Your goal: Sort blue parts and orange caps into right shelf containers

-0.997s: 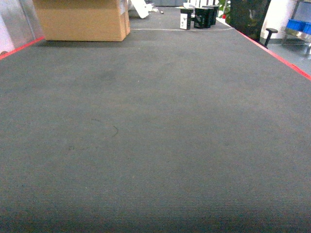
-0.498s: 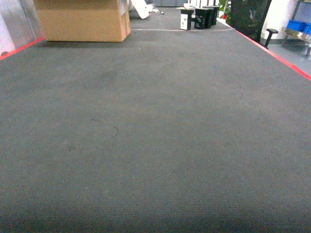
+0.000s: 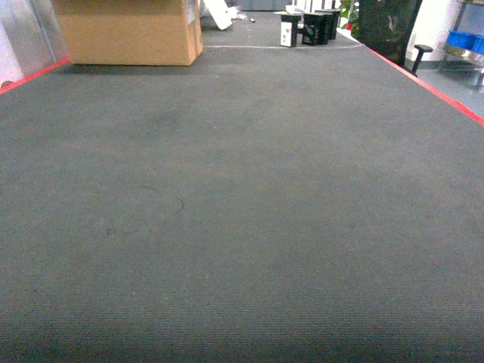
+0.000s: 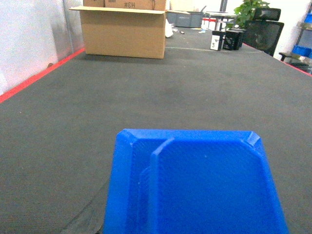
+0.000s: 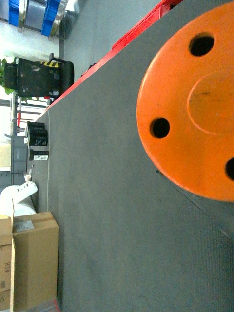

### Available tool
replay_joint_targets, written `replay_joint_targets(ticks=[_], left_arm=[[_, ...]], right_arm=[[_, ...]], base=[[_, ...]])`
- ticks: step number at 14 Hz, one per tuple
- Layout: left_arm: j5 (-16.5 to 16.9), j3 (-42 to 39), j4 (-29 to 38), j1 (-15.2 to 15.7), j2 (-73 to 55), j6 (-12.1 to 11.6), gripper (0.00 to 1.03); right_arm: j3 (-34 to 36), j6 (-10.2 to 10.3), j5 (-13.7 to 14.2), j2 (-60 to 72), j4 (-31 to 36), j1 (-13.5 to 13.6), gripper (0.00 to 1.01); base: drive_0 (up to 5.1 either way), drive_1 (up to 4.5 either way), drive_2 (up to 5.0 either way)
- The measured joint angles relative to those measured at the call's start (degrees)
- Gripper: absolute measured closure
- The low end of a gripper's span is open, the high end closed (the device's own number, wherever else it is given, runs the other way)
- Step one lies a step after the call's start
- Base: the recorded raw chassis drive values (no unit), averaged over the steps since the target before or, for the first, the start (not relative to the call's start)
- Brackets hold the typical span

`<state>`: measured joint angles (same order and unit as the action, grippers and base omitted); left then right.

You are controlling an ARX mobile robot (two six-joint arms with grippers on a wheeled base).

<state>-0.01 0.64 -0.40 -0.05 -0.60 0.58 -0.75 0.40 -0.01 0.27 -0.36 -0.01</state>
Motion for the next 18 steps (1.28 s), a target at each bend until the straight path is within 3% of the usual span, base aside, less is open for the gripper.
replay_joint_targets(ticks=[8,18], left_arm=[[0.0,0.0,0.0,0.0,0.0,0.0,0.61],[0.0,0.0,0.0,0.0,0.0,0.0,0.61]], right_arm=[[0.0,0.0,0.0,0.0,0.0,0.0,0.57],[0.0,0.0,0.0,0.0,0.0,0.0,0.57]], base=[[0.0,0.00,0.0],[-1.6,-1.55,-1.6]])
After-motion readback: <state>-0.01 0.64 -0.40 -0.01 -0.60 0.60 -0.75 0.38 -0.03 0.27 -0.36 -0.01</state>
